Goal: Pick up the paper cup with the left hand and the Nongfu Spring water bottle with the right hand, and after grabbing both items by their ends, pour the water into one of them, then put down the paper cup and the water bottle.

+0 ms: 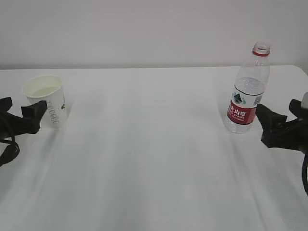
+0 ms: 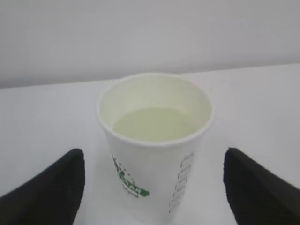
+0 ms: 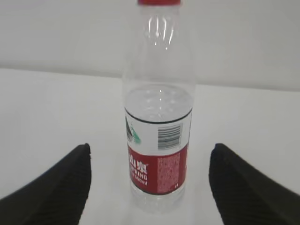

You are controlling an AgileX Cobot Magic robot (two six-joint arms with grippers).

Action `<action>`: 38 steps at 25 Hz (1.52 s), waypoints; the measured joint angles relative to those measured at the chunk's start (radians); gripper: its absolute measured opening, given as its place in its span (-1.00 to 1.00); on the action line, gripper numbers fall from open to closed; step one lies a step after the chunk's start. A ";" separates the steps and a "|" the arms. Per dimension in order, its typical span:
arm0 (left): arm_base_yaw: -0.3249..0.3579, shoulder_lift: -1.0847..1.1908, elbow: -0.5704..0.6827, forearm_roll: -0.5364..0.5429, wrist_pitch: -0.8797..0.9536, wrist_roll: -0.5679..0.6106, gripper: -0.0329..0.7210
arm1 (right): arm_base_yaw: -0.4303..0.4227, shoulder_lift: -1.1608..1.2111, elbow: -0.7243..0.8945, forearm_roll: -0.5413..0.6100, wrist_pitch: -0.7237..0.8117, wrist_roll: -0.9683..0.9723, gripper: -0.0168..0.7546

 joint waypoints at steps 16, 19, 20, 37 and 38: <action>0.000 -0.301 0.004 0.009 0.159 0.000 0.91 | 0.000 -0.315 0.009 0.000 0.240 0.000 0.58; 0.000 -0.378 0.006 0.010 0.216 0.000 0.90 | 0.000 -0.377 0.010 0.008 0.292 0.000 0.58; 0.000 -0.399 0.006 0.010 0.238 0.000 0.90 | 0.000 -0.399 0.011 0.010 0.306 0.000 0.58; 0.000 -0.827 0.010 0.012 0.642 0.000 0.85 | 0.000 -0.780 -0.025 0.032 0.700 -0.004 0.58; 0.000 -0.851 0.010 0.012 0.665 0.000 0.85 | 0.000 -0.802 -0.031 0.034 0.719 -0.005 0.58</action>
